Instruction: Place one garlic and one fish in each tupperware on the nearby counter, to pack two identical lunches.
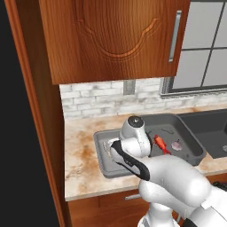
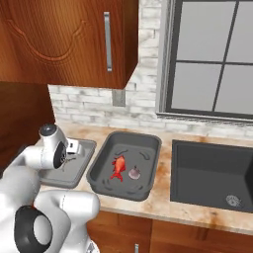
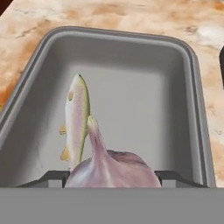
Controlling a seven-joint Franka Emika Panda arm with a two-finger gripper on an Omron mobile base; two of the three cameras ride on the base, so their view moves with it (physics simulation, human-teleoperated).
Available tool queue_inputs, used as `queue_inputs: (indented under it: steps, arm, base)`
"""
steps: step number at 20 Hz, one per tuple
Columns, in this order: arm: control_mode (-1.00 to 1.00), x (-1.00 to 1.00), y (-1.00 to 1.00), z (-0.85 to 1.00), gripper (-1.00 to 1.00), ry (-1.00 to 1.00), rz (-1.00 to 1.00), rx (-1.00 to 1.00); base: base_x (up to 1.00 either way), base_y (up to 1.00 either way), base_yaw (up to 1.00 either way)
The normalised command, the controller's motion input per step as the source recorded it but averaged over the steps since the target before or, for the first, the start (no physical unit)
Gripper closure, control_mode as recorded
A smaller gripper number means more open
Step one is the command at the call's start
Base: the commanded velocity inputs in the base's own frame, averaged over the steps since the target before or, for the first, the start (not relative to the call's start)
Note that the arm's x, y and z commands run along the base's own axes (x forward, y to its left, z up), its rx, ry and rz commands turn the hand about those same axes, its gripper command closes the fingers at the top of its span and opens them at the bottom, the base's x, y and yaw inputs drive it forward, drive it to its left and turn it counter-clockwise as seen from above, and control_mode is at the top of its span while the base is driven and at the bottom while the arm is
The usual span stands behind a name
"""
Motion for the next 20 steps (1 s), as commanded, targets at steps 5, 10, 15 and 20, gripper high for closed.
queue_inputs:
  steps: [5,10,15,20]
  arm:
    - [-1.00,0.14,0.00,-0.35,1.00,0.00,0.00,0.00]
    - [-1.00,0.18,-0.03,-0.37,1.00,0.00,0.00,0.00]
    - [-1.00,0.18,-0.06,-0.32,-1.00,0.00,0.00,0.00]
    - [-1.00,0.23,0.00,-0.22,-1.00,0.00,0.00,0.00]
  base:
    - [0.00,0.00,0.00]
    - [0.00,0.00,0.00]
    - [0.00,0.00,0.00]
    - [0.00,0.00,0.00]
